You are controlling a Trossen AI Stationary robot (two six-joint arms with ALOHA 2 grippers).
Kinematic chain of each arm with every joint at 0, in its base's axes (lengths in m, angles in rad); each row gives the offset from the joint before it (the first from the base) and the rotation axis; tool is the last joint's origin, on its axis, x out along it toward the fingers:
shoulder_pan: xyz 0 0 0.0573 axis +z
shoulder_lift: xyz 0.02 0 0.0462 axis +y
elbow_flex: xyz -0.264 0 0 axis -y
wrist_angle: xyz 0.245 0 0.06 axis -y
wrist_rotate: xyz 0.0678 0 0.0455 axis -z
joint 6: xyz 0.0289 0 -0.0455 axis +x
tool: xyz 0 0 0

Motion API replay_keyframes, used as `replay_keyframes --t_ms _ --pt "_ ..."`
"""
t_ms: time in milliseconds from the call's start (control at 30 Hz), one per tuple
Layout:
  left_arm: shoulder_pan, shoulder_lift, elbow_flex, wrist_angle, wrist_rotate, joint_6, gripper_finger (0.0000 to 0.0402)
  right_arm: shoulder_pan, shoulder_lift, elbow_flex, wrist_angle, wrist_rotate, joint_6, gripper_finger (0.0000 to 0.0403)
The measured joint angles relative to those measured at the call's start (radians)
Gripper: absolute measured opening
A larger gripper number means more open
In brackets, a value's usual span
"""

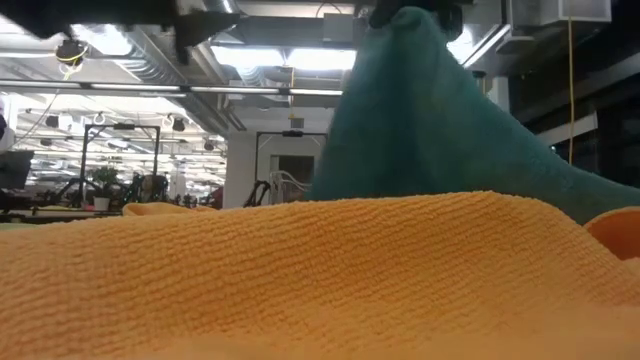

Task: Fold microfiber towels
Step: Fold the blue microfiber cloth

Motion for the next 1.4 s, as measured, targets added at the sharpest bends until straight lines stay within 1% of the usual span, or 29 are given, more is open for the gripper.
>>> replay_keyframes --t_ms 100,233,400,500,633,800,1033,1100,1300,1400 --pt "-0.017 0.14 0.094 -0.016 0.088 0.002 0.0208 0.0 0.0 0.0 0.017 0.001 0.022 0.0002" --pt "-0.056 0.279 0.187 -0.079 0.164 0.017 0.0208 0.0 0.0 0.0 0.019 0.003 0.058 0.0002" --pt "-0.126 0.407 0.257 -0.226 0.178 0.081 0.0208 0.001 0.0 0.001 0.046 0.054 0.054 0.0002" --pt "-0.154 0.473 0.275 -0.29 0.151 0.121 0.0208 0.0 0.0 0.001 0.052 0.057 0.054 0.0002" --pt "-0.171 0.537 0.279 -0.297 0.098 0.132 0.0208 0.003 -0.001 0.002 0.071 0.057 0.053 0.0002" --pt "-0.184 0.608 0.279 -0.329 0.095 0.133 0.0208 0.003 -0.002 0.002 0.071 0.057 0.052 0.0002" --pt "-0.212 0.766 0.279 -0.344 0.09 0.127 0.0208 0.003 -0.002 0.002 0.072 0.057 0.051 0.0005" --pt "-0.217 0.803 0.279 -0.344 0.069 0.117 0.0208 0.003 -0.002 0.002 0.073 0.057 0.051 0.0006" --pt "-0.22 0.867 0.279 -0.343 -0.04 0.107 0.0208 0.003 -0.002 0.002 0.075 0.057 0.047 0.0002" --pt "-0.219 0.883 0.279 -0.342 -0.059 0.107 0.0208 0.003 -0.002 0.002 0.076 0.057 0.047 0.0003"
